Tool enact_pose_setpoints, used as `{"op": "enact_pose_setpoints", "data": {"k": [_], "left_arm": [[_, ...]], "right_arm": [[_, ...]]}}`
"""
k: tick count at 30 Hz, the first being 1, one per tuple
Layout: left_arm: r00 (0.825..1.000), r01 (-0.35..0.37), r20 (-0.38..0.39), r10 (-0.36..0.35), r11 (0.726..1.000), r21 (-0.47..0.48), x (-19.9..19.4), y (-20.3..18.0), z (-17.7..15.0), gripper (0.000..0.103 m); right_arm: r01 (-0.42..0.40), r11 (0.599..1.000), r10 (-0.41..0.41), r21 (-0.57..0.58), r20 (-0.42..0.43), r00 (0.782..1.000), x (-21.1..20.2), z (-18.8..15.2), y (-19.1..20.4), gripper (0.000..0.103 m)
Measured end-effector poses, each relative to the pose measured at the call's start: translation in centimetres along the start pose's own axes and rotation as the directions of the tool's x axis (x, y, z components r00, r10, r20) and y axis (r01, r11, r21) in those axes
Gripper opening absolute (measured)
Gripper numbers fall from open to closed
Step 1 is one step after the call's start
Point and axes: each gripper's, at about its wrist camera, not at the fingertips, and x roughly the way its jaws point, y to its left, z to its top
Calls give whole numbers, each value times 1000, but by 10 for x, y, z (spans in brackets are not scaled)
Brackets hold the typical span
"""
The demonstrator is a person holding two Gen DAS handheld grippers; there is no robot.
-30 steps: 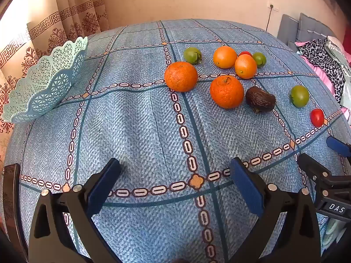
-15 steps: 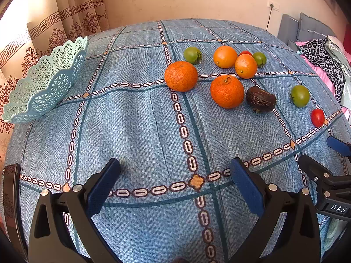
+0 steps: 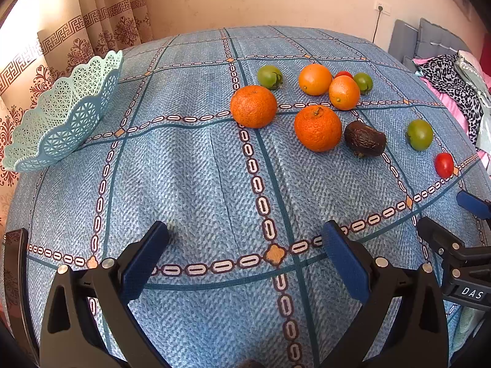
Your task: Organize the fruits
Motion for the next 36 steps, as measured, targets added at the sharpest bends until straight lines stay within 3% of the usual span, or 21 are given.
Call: {"op": "enact_pose_setpoints", "data": {"k": [11,17,25,36], "left_arm": [[1000,-6,1,6,1000,4,0,0,0,101],[999,4,33,-4,1000,-6,-9,3,1,101],[993,9,117,-12,1000,20,-30,-6,4,101],[995,3,97,-5,1000,19,-23,-7,11,101]], "right_arm": [[3,1000,-4,15,18,1000,-4,3,0,98],[22,998,-29,54,123,992,-24,5,-3,98],[-7,995,-7,104,135,991,-25,8,-15,98],[-16,994,2,110,127,992,-22,7,-17,98]]}}
